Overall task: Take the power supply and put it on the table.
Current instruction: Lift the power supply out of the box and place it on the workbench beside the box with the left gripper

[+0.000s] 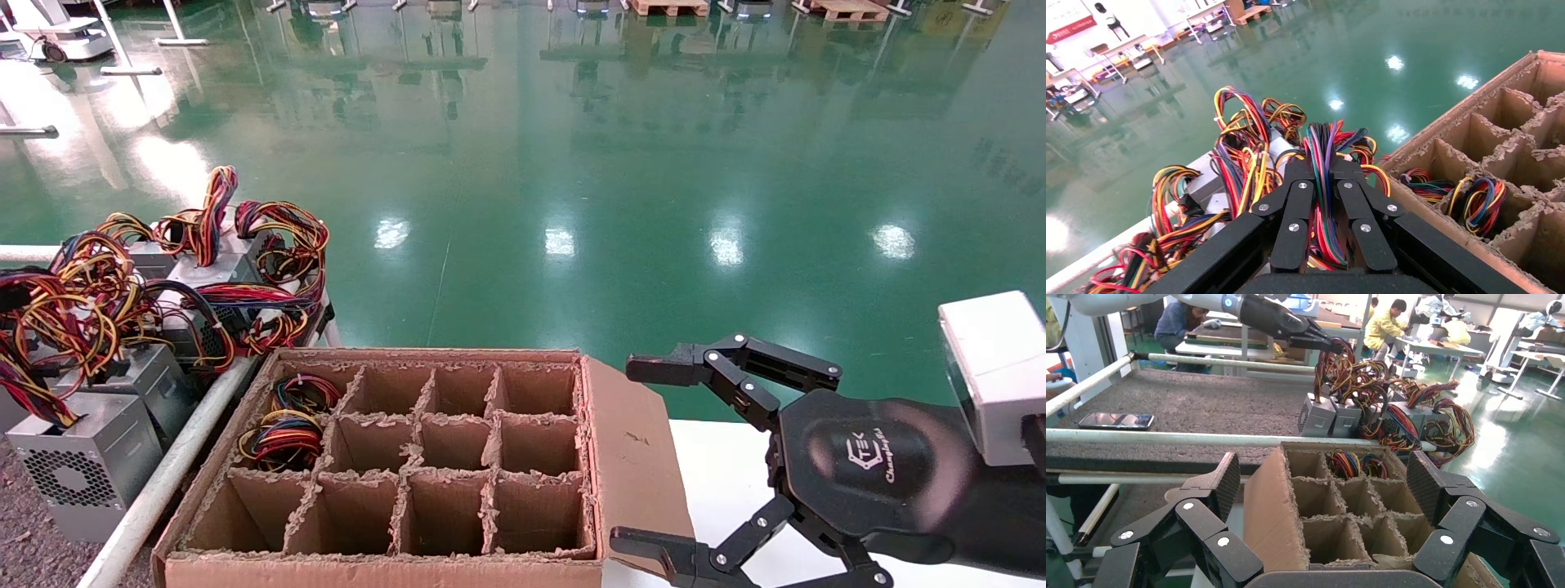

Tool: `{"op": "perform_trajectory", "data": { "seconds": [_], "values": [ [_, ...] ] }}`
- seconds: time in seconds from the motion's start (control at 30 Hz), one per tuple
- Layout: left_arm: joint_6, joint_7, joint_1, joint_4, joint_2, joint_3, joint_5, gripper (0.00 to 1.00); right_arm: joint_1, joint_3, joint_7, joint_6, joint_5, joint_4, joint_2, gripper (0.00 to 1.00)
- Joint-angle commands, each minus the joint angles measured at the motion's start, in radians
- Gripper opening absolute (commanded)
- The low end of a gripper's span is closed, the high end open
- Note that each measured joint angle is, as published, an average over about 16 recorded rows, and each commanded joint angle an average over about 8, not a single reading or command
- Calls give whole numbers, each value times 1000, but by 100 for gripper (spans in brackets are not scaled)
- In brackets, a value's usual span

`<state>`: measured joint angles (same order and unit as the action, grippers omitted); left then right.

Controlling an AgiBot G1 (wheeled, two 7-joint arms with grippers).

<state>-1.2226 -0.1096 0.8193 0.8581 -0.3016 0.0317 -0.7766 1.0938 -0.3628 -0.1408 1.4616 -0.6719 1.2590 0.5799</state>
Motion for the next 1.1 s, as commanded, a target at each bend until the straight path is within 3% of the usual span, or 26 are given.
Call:
{"op": "perform_trajectory", "data": {
  "seconds": [0.03, 0.23, 0.27, 0.5, 0.53, 1.1],
  "values": [
    [-6, -2, 13, -11, -6, 8, -8, 0, 0, 0, 0, 0, 0, 0, 0, 100],
    [-38, -7, 25, -47, -15, 21, -14, 0, 0, 0, 0, 0, 0, 0, 0, 100],
    [-43, -8, 25, -52, -16, 22, -13, 6, 0, 0, 0, 0, 0, 0, 0, 100],
    [-61, -13, 28, -73, -17, 24, -11, 93, 0, 0, 0, 0, 0, 0, 0, 100],
    [-62, -14, 29, -74, -17, 24, -11, 99, 0, 0, 0, 0, 0, 0, 0, 100],
    [-59, -12, 26, -69, -16, 23, -11, 100, 0, 0, 0, 0, 0, 0, 0, 100]
  ]
}}
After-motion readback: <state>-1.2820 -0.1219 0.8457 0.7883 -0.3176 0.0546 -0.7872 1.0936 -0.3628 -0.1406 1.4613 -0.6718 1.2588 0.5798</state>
